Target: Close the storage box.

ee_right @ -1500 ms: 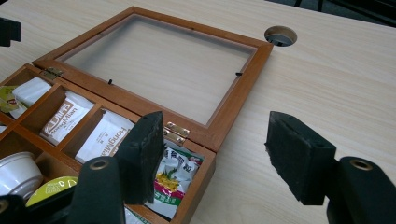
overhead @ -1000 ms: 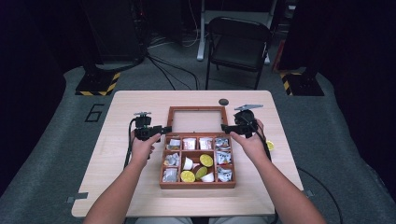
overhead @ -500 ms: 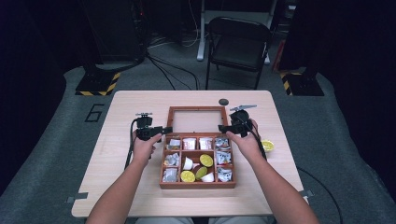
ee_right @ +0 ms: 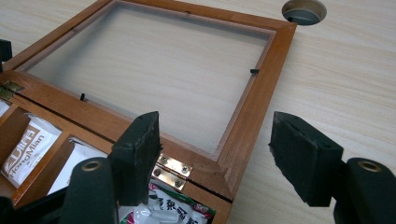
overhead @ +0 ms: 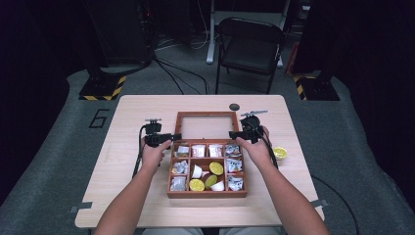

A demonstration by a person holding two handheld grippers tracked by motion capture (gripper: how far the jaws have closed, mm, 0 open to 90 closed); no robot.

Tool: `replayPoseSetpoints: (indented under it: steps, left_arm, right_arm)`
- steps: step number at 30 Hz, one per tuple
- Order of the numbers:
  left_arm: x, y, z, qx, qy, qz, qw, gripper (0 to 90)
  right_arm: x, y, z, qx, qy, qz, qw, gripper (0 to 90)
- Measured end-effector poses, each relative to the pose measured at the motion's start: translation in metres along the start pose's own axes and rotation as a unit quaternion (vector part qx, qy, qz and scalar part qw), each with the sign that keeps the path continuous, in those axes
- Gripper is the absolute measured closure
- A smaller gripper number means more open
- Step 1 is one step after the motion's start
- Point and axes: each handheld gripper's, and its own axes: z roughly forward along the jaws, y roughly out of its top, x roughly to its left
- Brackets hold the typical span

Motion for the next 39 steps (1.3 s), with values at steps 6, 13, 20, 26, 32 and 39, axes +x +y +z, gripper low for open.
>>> replayPoseSetpoints:
  steps: [6,13,20,26,32,39]
  left_arm:
    - [0.001,-0.001,0.005,0.009,0.004,0.000,0.9999,38.4]
    - [0.001,-0.001,0.009,0.012,0.007,-0.004,0.9999,37.7]
    - [0.000,-0.001,0.010,0.013,0.005,-0.007,0.9999,37.4]
    - [-0.001,-0.002,0.012,0.010,0.007,-0.017,0.9998,35.1]
    - [-0.001,-0.001,0.015,0.009,0.011,-0.010,0.9998,33.6]
    - [-0.001,-0.001,0.017,0.005,0.007,-0.024,0.9997,32.1]
  right_arm:
    - [-0.005,-0.001,0.006,0.014,-0.002,0.004,0.9999,33.1]
    - [-0.007,-0.003,0.014,0.014,0.001,0.024,0.9996,33.0]
    - [-0.008,-0.006,0.023,0.028,0.006,0.042,0.9987,33.0]
    - [-0.008,-0.008,0.029,0.035,0.004,0.042,0.9985,32.4]
    - [-0.007,-0.008,0.031,0.030,0.003,0.049,0.9984,31.9]
    - [-0.006,-0.008,0.035,0.028,0.007,0.054,0.9981,30.0]
